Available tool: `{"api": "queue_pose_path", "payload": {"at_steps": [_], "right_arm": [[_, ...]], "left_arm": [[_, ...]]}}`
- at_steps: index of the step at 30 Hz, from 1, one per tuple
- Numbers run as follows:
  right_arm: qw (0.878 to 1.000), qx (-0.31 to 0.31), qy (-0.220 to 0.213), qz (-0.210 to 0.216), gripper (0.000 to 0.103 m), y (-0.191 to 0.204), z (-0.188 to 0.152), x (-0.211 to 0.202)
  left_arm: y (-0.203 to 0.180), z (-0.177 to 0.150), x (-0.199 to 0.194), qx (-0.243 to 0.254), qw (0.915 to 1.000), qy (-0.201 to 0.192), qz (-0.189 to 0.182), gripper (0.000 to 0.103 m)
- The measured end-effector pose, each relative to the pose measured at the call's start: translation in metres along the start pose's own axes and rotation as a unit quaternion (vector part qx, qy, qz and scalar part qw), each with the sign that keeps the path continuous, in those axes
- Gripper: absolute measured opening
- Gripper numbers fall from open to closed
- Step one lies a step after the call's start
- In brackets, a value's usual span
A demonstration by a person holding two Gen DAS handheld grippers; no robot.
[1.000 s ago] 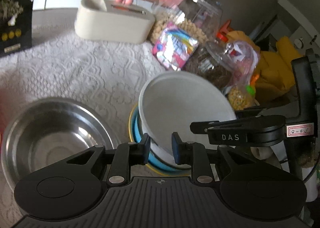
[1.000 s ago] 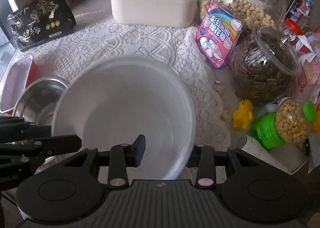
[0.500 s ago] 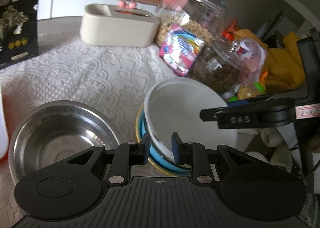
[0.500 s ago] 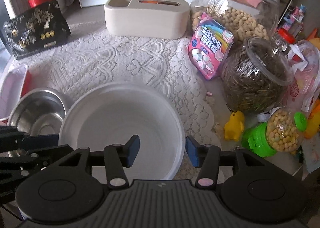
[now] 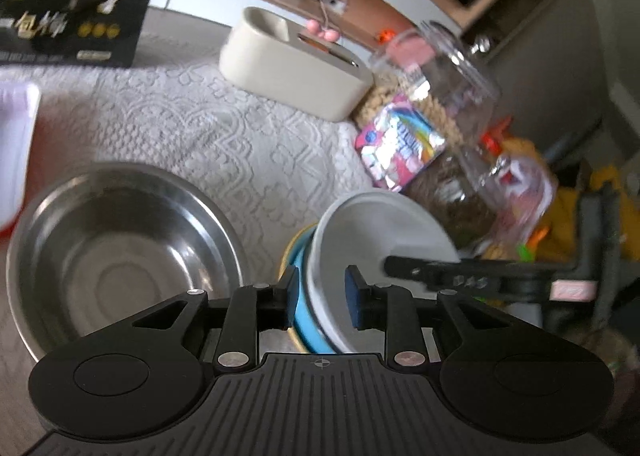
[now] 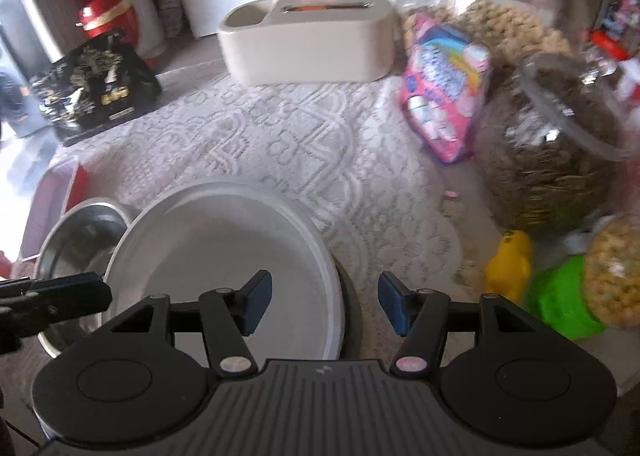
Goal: Organize plates and bowls
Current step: 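Grasp the rim of the stacked bowls with the left gripper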
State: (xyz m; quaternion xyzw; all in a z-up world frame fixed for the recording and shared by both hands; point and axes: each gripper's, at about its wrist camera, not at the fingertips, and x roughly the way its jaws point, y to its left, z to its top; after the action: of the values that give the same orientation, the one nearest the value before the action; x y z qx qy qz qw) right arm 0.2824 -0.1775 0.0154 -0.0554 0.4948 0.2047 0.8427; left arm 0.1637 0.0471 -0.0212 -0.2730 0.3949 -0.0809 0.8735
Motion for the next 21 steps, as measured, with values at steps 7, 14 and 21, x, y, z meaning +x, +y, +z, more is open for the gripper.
{"api": "queue_pose_path", "payload": {"at_steps": [7, 14, 21], "right_arm": [[0.997, 0.016, -0.027, 0.063, 0.059, -0.029, -0.011, 0.013], [0.993, 0.051, 0.025, 0.108, 0.061, -0.044, -0.028, 0.029], [0.996, 0.014, 0.016, 0.089, 0.064, -0.032, -0.043, 0.027]], "left_arm": [[-0.029, -0.008, 0.008, 0.040, 0.9951, 0.003, 0.090, 0.027], [-0.036, -0.010, 0.039, 0.031, 0.9892, 0.031, 0.140, 0.033], [-0.034, -0.015, 0.046, 0.024, 0.9869, 0.036, 0.155, 0.039]]}}
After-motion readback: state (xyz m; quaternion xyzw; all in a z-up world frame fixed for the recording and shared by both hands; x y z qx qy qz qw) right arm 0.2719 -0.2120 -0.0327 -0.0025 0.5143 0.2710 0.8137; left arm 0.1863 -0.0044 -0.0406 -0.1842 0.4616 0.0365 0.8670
